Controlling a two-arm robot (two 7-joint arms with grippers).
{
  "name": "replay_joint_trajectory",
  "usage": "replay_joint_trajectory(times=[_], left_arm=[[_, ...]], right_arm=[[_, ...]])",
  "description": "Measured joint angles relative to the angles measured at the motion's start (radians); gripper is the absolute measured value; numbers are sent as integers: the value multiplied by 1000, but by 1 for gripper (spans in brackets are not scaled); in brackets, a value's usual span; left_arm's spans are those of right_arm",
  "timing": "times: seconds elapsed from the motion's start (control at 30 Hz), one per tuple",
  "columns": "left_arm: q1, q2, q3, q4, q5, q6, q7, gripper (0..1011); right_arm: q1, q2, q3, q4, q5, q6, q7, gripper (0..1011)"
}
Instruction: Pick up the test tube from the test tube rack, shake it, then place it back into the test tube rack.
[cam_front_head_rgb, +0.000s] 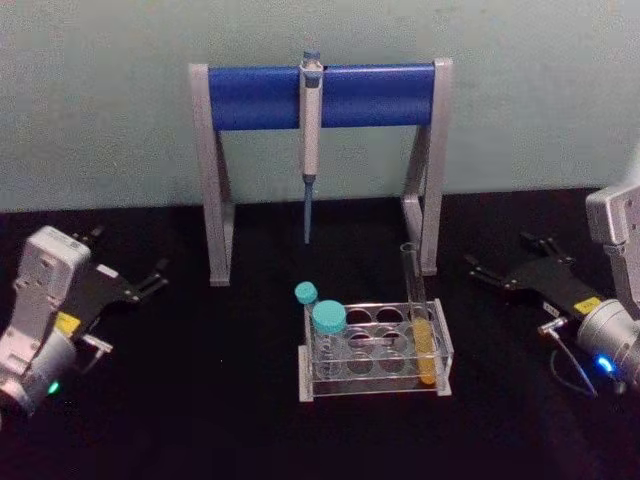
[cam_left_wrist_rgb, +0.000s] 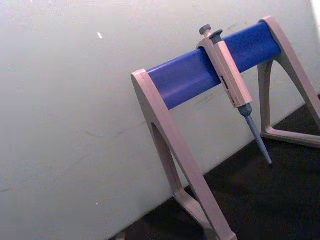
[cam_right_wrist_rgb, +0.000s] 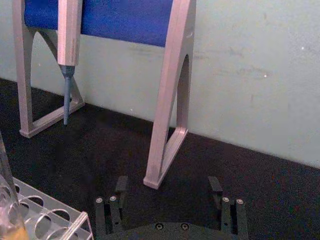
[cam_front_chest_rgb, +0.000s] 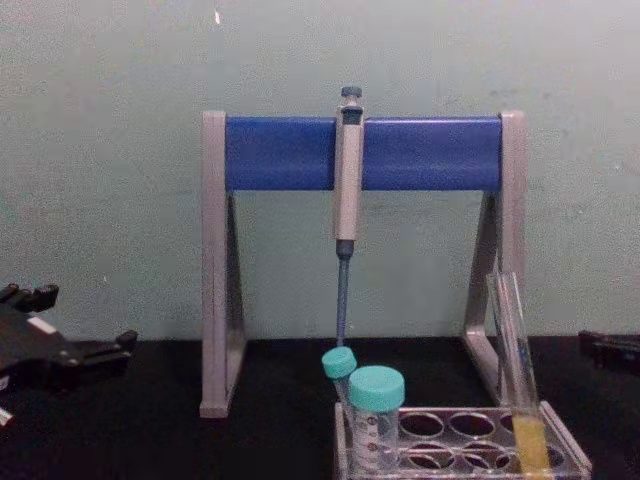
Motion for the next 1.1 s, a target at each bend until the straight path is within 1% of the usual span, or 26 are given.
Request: replay_joint_trajectory(times=[0.1,1.1], left_arm=[[0,0,0,0,0,0,0,1001],[0,0,0,0,0,0,0,1001]], right_arm=[[0,-4,5,7,-1,3,7,1000],[0,-1,3,1,-1,1,2,1000]])
